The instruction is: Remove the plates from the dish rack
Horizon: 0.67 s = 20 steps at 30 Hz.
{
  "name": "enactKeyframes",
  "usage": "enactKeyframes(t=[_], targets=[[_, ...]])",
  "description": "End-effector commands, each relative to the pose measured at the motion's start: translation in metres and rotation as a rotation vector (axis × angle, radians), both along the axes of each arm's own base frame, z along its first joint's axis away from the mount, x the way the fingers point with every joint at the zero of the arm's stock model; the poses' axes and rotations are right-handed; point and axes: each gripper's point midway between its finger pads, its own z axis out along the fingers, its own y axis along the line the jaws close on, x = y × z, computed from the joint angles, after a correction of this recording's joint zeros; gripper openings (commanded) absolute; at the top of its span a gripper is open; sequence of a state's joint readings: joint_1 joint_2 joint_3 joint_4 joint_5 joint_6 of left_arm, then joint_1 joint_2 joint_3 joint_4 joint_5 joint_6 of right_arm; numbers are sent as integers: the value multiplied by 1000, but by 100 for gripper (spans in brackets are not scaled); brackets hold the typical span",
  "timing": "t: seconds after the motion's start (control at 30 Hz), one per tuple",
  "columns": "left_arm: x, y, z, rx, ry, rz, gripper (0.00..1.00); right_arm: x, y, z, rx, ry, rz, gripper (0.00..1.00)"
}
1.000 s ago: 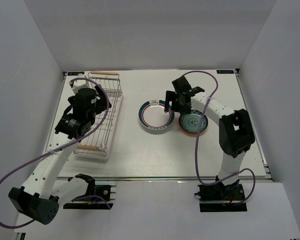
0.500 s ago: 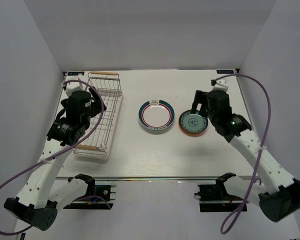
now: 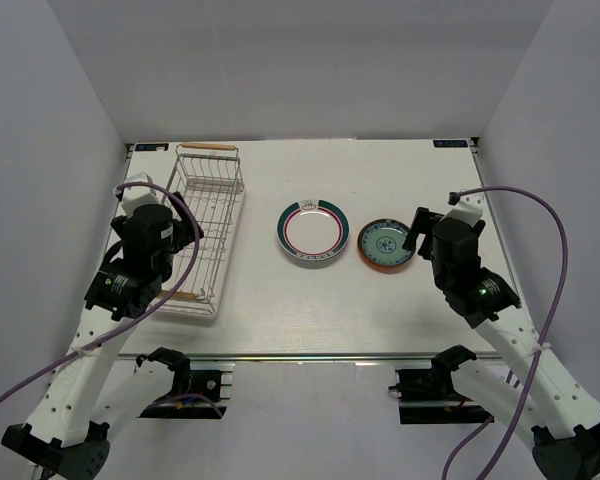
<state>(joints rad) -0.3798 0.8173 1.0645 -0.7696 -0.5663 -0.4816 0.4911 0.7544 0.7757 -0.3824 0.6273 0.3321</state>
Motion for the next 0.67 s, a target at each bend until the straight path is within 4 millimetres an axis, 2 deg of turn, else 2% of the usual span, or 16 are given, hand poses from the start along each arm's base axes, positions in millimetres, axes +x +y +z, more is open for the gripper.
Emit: enactKeyframes(t=[0.0,0.23,0.63], targets=[[1,6,1,14,-10,27,98,7,-3,8,8,-30,-39,89],[1,5,1,8,-10,24,98,8,-7,-6,-9,16,-80,89],[-1,6,4,0,-30,31,98,7,-12,-3,6,-16,-110,89]])
